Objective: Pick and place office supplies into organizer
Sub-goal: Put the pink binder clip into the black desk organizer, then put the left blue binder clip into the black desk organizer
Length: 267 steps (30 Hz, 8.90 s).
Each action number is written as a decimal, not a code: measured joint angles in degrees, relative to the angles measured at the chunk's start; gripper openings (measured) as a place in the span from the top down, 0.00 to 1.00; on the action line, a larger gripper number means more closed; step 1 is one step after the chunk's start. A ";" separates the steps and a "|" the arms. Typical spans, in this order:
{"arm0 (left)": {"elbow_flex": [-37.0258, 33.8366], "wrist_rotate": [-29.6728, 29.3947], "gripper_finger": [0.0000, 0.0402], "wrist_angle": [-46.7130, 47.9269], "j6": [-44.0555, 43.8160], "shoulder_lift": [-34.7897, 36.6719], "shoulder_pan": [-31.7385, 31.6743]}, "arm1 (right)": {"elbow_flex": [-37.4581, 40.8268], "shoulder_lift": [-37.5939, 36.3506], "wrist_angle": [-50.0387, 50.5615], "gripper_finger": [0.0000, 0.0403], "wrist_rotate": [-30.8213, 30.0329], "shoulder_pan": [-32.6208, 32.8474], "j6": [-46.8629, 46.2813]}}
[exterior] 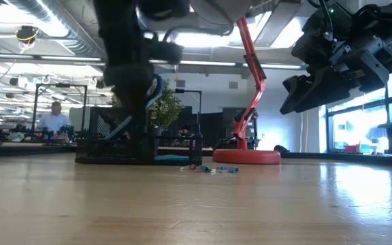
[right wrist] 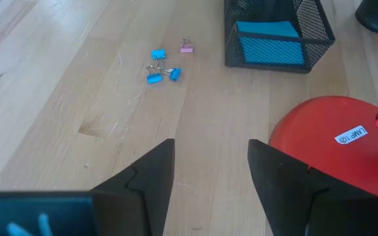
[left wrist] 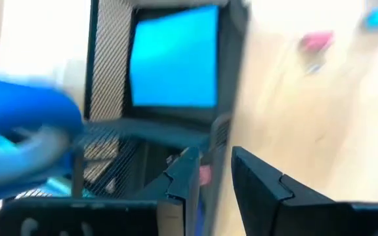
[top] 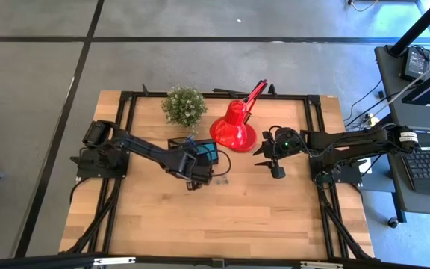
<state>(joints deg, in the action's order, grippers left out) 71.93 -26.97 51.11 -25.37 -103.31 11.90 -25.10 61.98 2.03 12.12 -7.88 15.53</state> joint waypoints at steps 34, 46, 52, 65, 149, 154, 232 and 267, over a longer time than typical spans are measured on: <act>2.48 5.87 0.65 -22.78 -5.21 -8.85 -0.39 | 0.00 -0.02 0.48 0.52 0.00 0.00 -0.02; 2.54 9.61 0.65 -23.08 -2.98 -12.83 -1.51 | 0.00 -0.02 0.60 0.52 0.00 0.00 -0.02; 2.54 7.78 0.65 -23.27 1.72 -12.90 -1.44 | 0.00 -0.02 0.60 0.52 0.00 0.00 -0.02; 2.61 14.04 0.65 -23.12 -0.84 -13.22 -3.66 | 0.00 -0.02 0.60 0.52 0.00 0.00 -0.02; 13.19 -1.42 0.88 18.54 -21.33 -13.35 0.37 | 0.00 -0.02 0.45 0.52 0.00 0.02 0.00; 11.36 -0.45 0.88 18.56 -22.49 -13.27 0.11 | 0.00 -0.02 0.45 0.52 0.00 0.01 0.00; 14.72 -3.18 0.79 20.15 -22.84 -12.39 -2.93 | 0.02 -0.02 -0.75 0.52 0.00 0.02 -0.04; 17.56 -5.33 0.63 -10.22 -17.93 -18.37 9.50 | 0.02 -0.02 0.23 0.52 0.01 0.00 -1.63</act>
<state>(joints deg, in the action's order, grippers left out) 89.49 -32.30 40.89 -43.30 -121.68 21.40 -25.08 61.95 2.26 12.13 -7.87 13.90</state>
